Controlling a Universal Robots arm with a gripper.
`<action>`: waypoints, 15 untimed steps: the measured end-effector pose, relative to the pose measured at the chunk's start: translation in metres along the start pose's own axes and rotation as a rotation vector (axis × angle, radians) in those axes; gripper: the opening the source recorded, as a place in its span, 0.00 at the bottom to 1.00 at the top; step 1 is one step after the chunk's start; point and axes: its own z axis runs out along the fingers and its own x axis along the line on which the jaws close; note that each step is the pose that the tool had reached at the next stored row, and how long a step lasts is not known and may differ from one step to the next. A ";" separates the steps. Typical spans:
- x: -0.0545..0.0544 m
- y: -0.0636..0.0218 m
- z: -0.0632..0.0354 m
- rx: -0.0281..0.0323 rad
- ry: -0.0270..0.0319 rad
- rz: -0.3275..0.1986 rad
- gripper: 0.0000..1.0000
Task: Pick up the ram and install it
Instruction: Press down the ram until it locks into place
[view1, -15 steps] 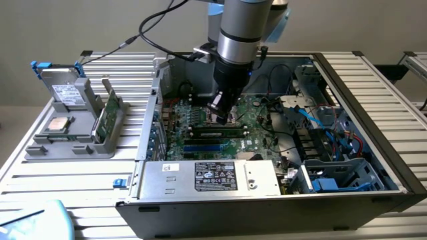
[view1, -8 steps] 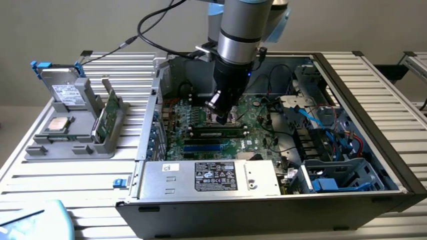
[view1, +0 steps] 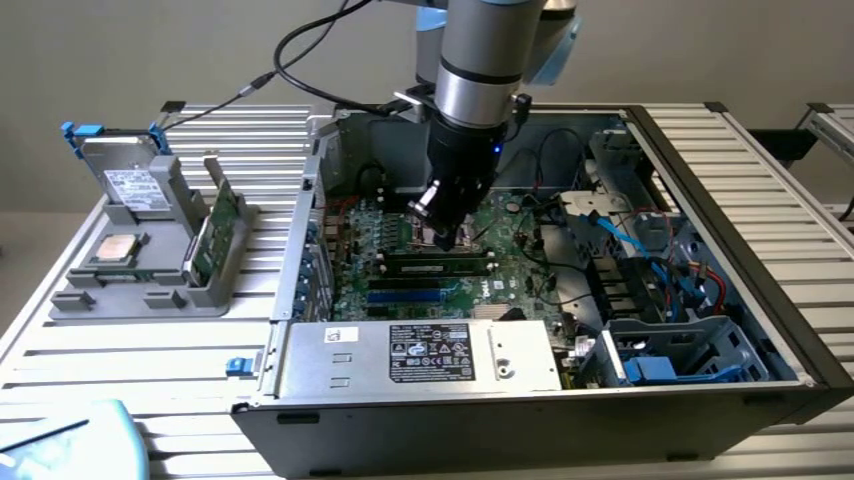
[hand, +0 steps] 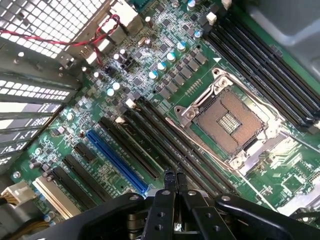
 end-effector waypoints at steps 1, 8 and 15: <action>0.000 0.0000 0.0000 0.0032 0.0013 0.009 0.11; 0.000 0.0000 0.0000 0.0249 0.0088 0.072 0.11; 0.000 0.0000 -0.0001 0.0433 0.0146 0.136 0.11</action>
